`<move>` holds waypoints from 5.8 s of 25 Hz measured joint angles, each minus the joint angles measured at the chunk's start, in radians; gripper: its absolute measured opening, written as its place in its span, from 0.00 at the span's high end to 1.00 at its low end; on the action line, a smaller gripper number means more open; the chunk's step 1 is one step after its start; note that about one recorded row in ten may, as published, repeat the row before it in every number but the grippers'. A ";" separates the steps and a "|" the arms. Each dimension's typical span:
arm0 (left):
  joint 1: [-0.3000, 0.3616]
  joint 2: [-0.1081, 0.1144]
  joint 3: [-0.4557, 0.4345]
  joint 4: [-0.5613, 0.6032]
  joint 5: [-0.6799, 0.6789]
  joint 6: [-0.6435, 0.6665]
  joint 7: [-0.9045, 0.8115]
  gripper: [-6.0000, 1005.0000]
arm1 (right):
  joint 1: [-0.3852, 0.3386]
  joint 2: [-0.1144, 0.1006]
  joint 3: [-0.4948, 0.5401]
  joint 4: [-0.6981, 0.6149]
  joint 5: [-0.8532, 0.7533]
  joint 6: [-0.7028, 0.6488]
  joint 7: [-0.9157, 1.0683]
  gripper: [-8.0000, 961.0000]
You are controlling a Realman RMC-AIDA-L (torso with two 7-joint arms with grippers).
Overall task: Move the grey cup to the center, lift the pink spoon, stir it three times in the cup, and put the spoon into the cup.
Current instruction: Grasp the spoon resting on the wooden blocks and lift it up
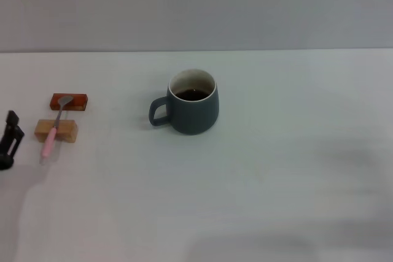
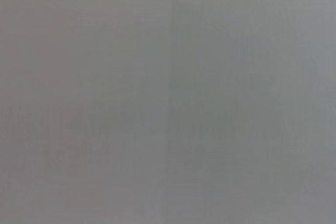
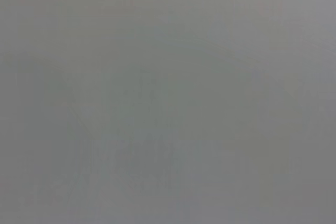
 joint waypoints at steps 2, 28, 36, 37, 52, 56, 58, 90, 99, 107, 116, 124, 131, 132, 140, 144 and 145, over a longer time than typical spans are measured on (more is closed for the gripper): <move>0.006 -0.002 0.042 -0.001 -0.001 -0.001 -0.002 0.17 | -0.009 0.000 0.018 -0.003 0.000 0.011 0.000 0.99; -0.025 -0.004 0.131 -0.053 0.000 -0.220 0.077 0.17 | -0.008 -0.001 0.046 -0.019 0.002 0.059 0.002 0.99; -0.042 -0.003 0.130 -0.054 0.000 -0.277 0.077 0.17 | -0.009 -0.001 0.044 -0.018 0.002 0.059 0.002 0.99; -0.045 -0.003 0.127 -0.055 0.000 -0.285 0.077 0.17 | -0.011 -0.001 0.043 -0.018 0.002 0.059 0.002 0.99; -0.060 -0.002 0.098 -0.053 -0.003 -0.323 0.068 0.17 | -0.013 -0.001 0.036 -0.013 0.002 0.058 0.002 0.99; -0.060 -0.002 0.098 -0.053 -0.006 -0.324 0.068 0.17 | -0.013 -0.001 0.036 -0.013 0.002 0.058 0.002 0.99; -0.060 -0.002 0.097 -0.053 -0.013 -0.324 0.067 0.17 | -0.014 -0.001 0.036 -0.013 0.000 0.058 0.002 0.99; -0.080 0.000 0.097 -0.055 -0.041 -0.354 0.062 0.20 | -0.015 -0.001 0.036 -0.012 -0.002 0.056 0.002 0.99; -0.081 0.001 0.101 -0.055 -0.053 -0.359 0.060 0.21 | -0.015 -0.001 0.036 -0.012 -0.003 0.057 0.002 0.99; -0.080 0.001 0.099 -0.058 -0.053 -0.359 0.059 0.38 | -0.015 -0.001 0.036 -0.012 -0.004 0.056 0.002 0.99; -0.081 0.003 0.097 -0.064 -0.052 -0.373 0.059 0.50 | -0.015 -0.001 0.036 -0.012 -0.005 0.055 0.002 0.99; -0.080 0.004 0.096 -0.064 -0.053 -0.372 0.059 0.57 | -0.015 -0.001 0.036 -0.012 -0.006 0.055 0.002 0.99; -0.081 0.004 0.100 -0.064 -0.052 -0.376 0.059 0.66 | -0.015 -0.001 0.036 -0.012 -0.006 0.055 0.002 0.99; -0.081 0.004 0.100 -0.064 -0.052 -0.376 0.059 0.66 | -0.015 -0.001 0.036 -0.012 -0.006 0.055 0.002 0.99; -0.084 0.004 0.096 -0.064 -0.053 -0.388 0.059 0.66 | -0.015 -0.001 0.036 -0.012 -0.006 0.054 0.002 0.99; -0.085 0.004 0.095 -0.063 -0.053 -0.388 0.059 0.66 | -0.015 -0.001 0.036 -0.012 -0.006 0.054 0.002 0.99; -0.085 0.004 0.095 -0.063 -0.053 -0.388 0.059 0.66 | -0.015 -0.001 0.036 -0.012 -0.006 0.054 0.002 0.99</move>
